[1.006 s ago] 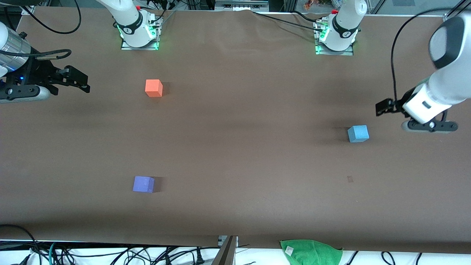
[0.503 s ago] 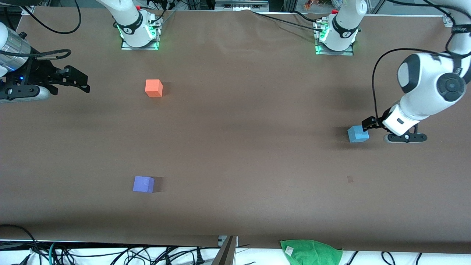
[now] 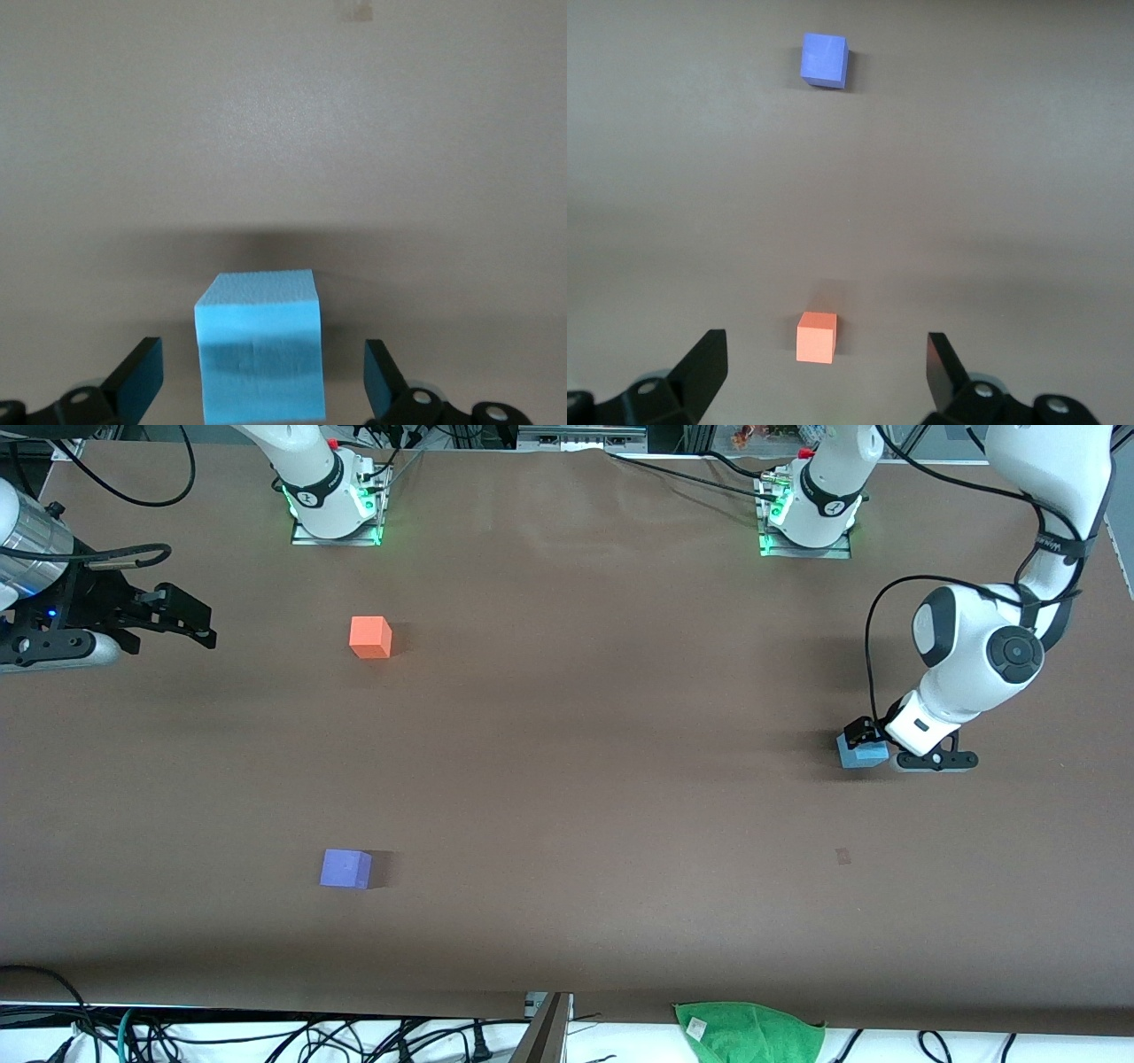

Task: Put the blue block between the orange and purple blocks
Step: 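Close the left gripper on the light-blue cube and lift it, then carry the cube toward the table middle and set it down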

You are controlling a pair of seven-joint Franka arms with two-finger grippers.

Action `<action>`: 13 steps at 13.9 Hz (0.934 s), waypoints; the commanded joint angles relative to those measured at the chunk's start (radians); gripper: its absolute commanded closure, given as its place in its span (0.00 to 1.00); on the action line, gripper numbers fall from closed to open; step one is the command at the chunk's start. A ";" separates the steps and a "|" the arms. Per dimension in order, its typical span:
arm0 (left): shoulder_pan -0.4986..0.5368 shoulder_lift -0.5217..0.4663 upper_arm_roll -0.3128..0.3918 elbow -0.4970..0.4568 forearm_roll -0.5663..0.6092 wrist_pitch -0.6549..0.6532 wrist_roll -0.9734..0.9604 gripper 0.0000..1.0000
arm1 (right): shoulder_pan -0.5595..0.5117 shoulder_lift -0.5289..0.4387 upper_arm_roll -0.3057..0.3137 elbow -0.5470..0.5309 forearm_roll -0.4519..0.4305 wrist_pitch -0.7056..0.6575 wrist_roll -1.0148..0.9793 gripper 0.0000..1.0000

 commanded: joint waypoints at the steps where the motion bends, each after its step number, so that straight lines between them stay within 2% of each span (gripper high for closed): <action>1: 0.014 0.057 -0.007 -0.034 0.024 0.124 0.019 0.00 | -0.003 0.007 0.002 0.021 -0.008 -0.018 0.007 0.01; 3: 0.016 0.098 -0.005 -0.044 0.025 0.168 0.025 0.00 | -0.003 0.007 0.002 0.019 -0.008 -0.018 0.007 0.00; 5: 0.017 0.096 -0.005 -0.044 0.025 0.157 0.035 0.50 | -0.003 0.007 0.002 0.021 -0.008 -0.018 0.006 0.00; 7: 0.014 0.089 -0.010 -0.039 0.025 0.134 0.030 0.76 | -0.005 0.007 0.002 0.021 -0.008 -0.018 0.004 0.00; 9: 0.007 0.031 -0.012 -0.022 0.025 0.072 0.027 0.78 | -0.005 0.007 0.002 0.021 -0.008 -0.018 0.003 0.01; 10: 0.001 -0.001 -0.018 0.017 0.024 -0.022 0.022 0.78 | -0.005 0.007 0.002 0.021 -0.008 -0.018 0.001 0.00; 13: -0.001 -0.021 -0.099 0.253 0.022 -0.440 -0.007 0.77 | -0.003 0.007 0.002 0.021 -0.008 -0.018 0.001 0.01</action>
